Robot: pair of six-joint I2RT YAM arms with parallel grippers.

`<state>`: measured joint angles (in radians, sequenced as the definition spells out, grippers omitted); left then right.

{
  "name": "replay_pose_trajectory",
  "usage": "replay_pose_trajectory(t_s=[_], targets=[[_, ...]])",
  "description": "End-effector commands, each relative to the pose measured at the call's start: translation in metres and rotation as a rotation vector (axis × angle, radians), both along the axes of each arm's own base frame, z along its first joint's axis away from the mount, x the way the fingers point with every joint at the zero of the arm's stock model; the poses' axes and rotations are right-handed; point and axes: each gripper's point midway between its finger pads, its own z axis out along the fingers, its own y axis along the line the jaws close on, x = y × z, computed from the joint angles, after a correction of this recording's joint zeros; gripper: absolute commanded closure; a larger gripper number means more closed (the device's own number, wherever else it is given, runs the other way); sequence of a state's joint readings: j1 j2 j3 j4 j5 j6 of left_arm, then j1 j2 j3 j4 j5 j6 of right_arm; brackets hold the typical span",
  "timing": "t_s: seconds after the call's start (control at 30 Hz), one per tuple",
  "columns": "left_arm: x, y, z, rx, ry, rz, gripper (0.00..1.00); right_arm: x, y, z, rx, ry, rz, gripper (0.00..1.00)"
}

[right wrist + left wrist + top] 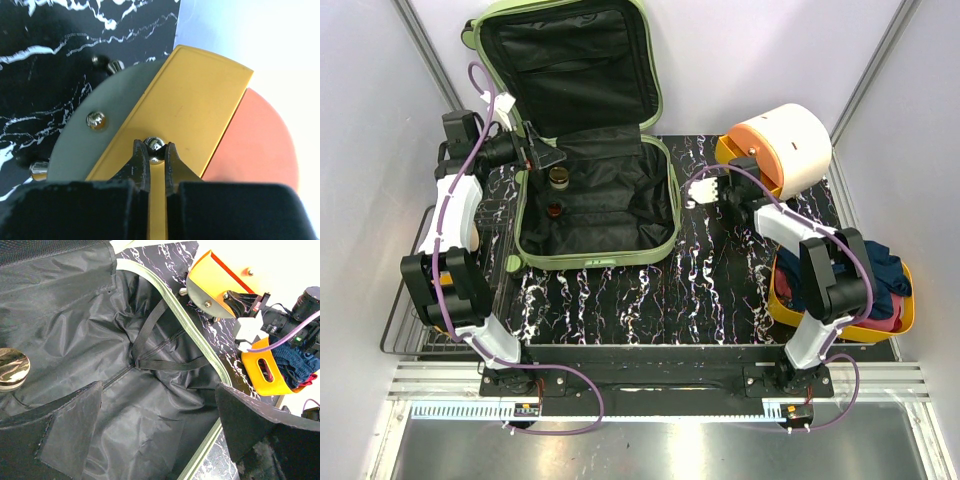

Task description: Open, take out, and arrange the luggage

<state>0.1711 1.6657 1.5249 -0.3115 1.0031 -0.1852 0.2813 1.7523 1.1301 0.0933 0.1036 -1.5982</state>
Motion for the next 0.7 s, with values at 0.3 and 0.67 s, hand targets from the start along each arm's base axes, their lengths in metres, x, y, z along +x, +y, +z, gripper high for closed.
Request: replay_pose_trajectory(t_s=[0.3, 0.67], targets=[[0.006, -0.001, 0.022, 0.019, -0.086, -0.009, 0.01, -0.026, 0.092, 0.01, 0.112, -0.008, 0.172, 0.87], [0.024, 0.02, -0.029, 0.404, -0.003, 0.164, 0.01, -0.031, 0.094, 0.056, 0.28, -0.01, 0.103, 0.18]])
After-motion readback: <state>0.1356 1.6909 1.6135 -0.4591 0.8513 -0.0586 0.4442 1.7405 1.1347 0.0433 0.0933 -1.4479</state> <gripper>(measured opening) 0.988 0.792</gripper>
